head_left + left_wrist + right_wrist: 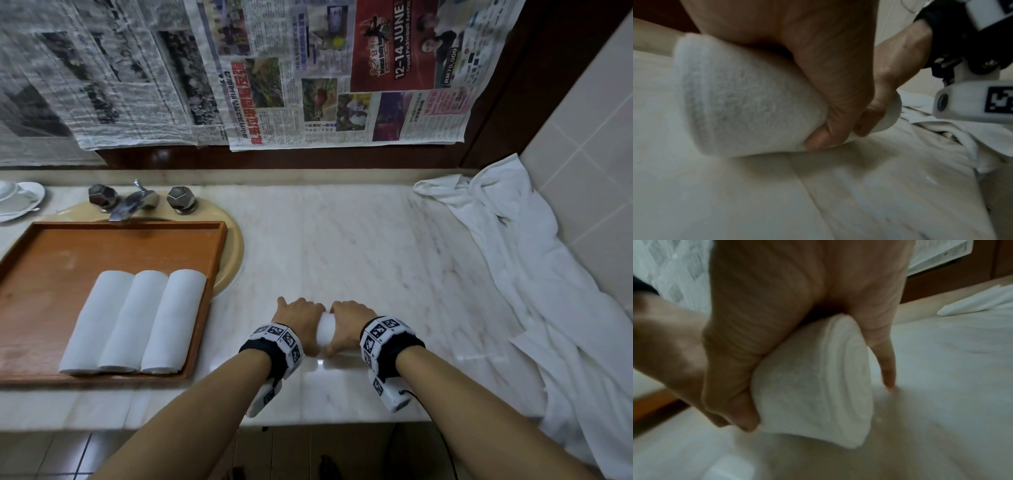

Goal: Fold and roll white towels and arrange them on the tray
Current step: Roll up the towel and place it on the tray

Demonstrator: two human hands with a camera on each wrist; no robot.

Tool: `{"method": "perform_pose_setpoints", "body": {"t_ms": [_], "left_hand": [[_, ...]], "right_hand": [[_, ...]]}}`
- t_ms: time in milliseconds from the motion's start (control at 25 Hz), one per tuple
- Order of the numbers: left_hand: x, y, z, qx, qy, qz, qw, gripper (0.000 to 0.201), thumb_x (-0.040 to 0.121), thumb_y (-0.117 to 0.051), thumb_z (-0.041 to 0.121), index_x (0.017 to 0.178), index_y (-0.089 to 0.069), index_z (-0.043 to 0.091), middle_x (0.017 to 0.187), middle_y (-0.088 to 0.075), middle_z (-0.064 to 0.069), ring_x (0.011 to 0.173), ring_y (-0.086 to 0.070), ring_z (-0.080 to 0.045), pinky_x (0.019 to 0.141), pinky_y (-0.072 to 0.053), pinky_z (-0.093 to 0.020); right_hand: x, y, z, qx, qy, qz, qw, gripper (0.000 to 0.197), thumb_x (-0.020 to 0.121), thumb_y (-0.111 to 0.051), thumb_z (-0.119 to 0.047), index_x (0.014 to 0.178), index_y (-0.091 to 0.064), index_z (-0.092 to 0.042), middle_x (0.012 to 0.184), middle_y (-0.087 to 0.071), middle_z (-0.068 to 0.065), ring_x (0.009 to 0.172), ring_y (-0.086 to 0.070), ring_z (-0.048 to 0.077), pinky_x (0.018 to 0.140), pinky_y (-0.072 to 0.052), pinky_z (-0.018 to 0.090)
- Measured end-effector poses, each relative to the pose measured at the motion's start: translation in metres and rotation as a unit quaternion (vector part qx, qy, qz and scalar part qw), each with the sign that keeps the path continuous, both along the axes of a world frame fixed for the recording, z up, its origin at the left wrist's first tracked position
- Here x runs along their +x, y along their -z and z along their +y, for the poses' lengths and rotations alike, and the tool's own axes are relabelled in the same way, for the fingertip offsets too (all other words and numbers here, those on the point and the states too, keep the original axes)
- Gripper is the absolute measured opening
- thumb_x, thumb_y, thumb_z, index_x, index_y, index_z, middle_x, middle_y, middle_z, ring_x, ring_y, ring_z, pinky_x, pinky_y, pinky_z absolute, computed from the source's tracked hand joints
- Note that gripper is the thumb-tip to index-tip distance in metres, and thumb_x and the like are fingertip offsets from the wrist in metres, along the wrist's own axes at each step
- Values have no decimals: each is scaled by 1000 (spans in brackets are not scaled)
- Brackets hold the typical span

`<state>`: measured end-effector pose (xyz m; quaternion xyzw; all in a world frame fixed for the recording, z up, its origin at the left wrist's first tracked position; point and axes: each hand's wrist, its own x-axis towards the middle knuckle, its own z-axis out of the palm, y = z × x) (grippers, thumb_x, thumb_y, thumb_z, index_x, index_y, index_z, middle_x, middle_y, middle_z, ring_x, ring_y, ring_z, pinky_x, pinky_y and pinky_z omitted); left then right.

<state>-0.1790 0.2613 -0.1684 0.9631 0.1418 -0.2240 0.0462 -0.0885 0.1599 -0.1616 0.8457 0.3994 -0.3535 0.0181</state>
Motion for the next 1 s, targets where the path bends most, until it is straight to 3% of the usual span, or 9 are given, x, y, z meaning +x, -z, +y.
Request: {"method": "perform_pose_setpoints", "body": {"t_ms": [120,240,320,400,520,640,760,840,1000], "left_hand": [[-17,-29,18,38,30,-43,998,47,64,-74,43,104,-55,26,100,-56,6,98,-55,-18,89,-37,-45],[-41,-68,58,49,28,-78,995,57,62,-77,41,111,-55,24,113,-52,6,103,-56,-16,93,-40,-45],[-69,-93,90,41,15,-98,994,59,62,-78,39,113,-54,22,118,-56,5,98,-61,-19,81,-47,-38],[-103,-117,123,54,-13,-110,992,55,64,-76,38,111,-53,23,105,-65,1,89,-63,-24,68,-46,-32],[-162,-141,178,71,-89,-127,985,55,63,-72,41,112,-53,27,95,-67,1,83,-64,-25,65,-50,-32],[-226,-140,242,7,-254,-180,950,53,60,-78,33,108,-57,26,90,-65,4,82,-64,-20,67,-55,-32],[-284,-132,290,8,-425,-261,867,37,66,-80,23,92,-54,20,81,-60,0,74,-59,-23,56,-43,-24],[-309,-113,311,55,-500,-229,833,33,68,-74,26,88,-50,18,78,-58,-3,73,-60,-28,60,-46,-27],[-315,-45,314,-22,-549,-175,817,71,61,-79,53,113,-52,12,108,-64,-7,99,-62,-29,83,-50,-37]], "right_hand": [[-12,-31,13,23,12,9,1000,57,54,-85,-42,100,-63,-16,95,-65,1,81,-65,19,71,-57,31],[-33,-70,47,78,-4,-24,997,54,54,-83,-43,98,-63,-20,100,-57,1,81,-61,20,70,-56,34],[-58,-92,75,112,-35,-62,991,57,54,-81,-46,100,-59,-23,102,-48,-1,84,-58,22,68,-50,34],[-86,-110,109,152,-72,-107,980,57,55,-79,-48,102,-57,-26,102,-50,-3,87,-58,22,66,-44,31],[-133,-123,163,263,-99,-146,949,67,55,-75,-51,116,-51,-33,120,-47,-6,105,-51,22,77,-45,34],[-173,-109,199,371,-40,-113,921,85,65,-70,-46,140,-31,-35,147,-24,-5,129,-34,23,97,-43,40],[-199,-65,206,288,64,-42,955,78,80,-67,-44,146,-27,-29,156,-12,-1,140,-25,23,104,-40,39],[-211,-34,203,223,108,-35,968,74,86,-61,-48,147,-25,-26,158,-8,1,140,-25,27,107,-37,44],[-232,0,198,202,162,4,966,77,96,-46,-51,153,1,-30,162,6,4,143,-19,32,113,-28,47]]}}
